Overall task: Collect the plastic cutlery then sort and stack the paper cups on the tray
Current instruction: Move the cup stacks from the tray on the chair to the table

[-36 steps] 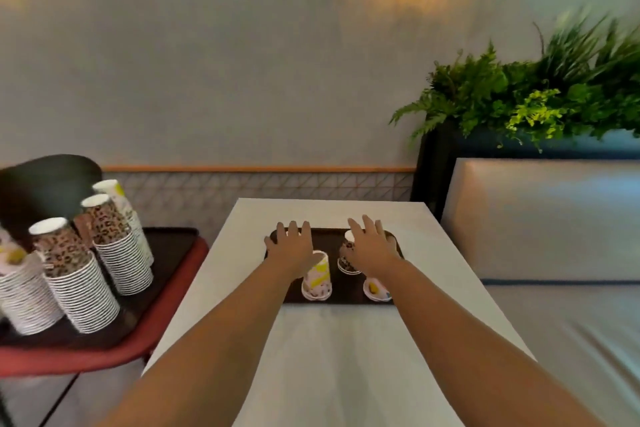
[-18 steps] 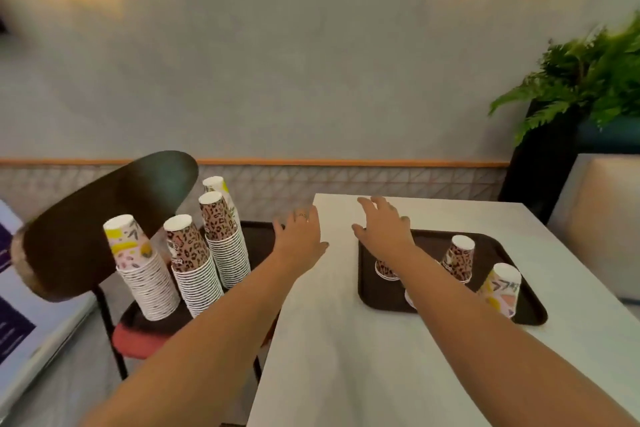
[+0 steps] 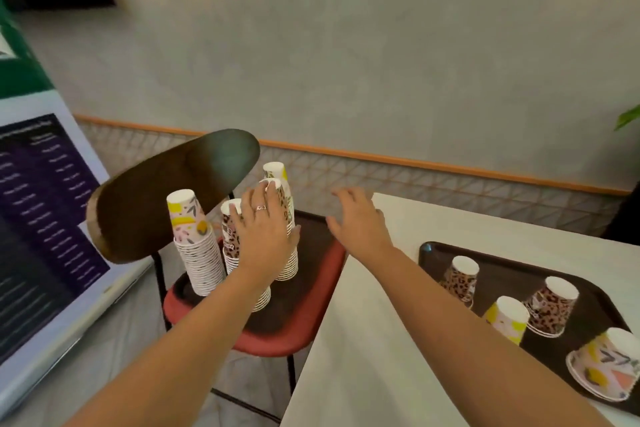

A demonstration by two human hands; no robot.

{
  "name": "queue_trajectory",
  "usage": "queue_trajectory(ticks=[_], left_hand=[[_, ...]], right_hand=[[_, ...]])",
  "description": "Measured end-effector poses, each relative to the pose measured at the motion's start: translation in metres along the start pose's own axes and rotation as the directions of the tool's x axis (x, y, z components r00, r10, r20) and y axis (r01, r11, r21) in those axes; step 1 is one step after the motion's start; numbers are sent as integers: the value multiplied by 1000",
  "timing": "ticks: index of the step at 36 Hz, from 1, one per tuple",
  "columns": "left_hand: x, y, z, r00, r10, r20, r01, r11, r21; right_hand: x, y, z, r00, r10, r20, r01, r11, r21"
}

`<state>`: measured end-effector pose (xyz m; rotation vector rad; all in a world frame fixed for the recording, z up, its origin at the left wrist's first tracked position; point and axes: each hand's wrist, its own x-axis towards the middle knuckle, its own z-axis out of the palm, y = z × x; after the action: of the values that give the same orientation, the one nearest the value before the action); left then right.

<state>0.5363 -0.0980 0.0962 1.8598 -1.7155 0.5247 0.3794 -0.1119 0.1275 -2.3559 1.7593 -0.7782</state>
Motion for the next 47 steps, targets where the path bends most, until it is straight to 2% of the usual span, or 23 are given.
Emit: queue_trajectory(ticks=[5,9,15,19,23,27,34,38,43,47], left_hand=[[-8,-43,18,981,-194,-8,189,963,-194],[-9,-70,42,955,-290,56,288,871,-397],[-11,-99,70,934,-300,194,355,720,-596],[-17,-121,91,932,-237,275,363,654,-664],[-23,-135,106,937,-142,319,331,653,-681],[-26,-142,117,946,-75,316,289,642,-710],[-32,-146,131,924,10,383,318,535,-782],[-37,-147,138,894,39,447,375,481,-792],[-46,-153,156,841,93,533,418,514,-749],[-52,-158,168,766,124,631,479,544,-689]], right_hand=[[11,-26,32,996,-76,53,71,994,82],[24,-45,57,991,-127,52,116,978,172],[40,-78,88,979,-169,110,125,937,325],[50,-97,113,981,-137,137,72,914,399],[57,-109,140,988,-72,135,3,892,452],[58,-108,158,999,-26,38,3,861,508],[46,-106,164,992,75,-101,-4,820,573],[40,-101,160,987,127,-96,-46,805,591],[37,-90,155,980,172,-99,-77,790,608],[33,-82,151,969,225,-105,-111,770,629]])
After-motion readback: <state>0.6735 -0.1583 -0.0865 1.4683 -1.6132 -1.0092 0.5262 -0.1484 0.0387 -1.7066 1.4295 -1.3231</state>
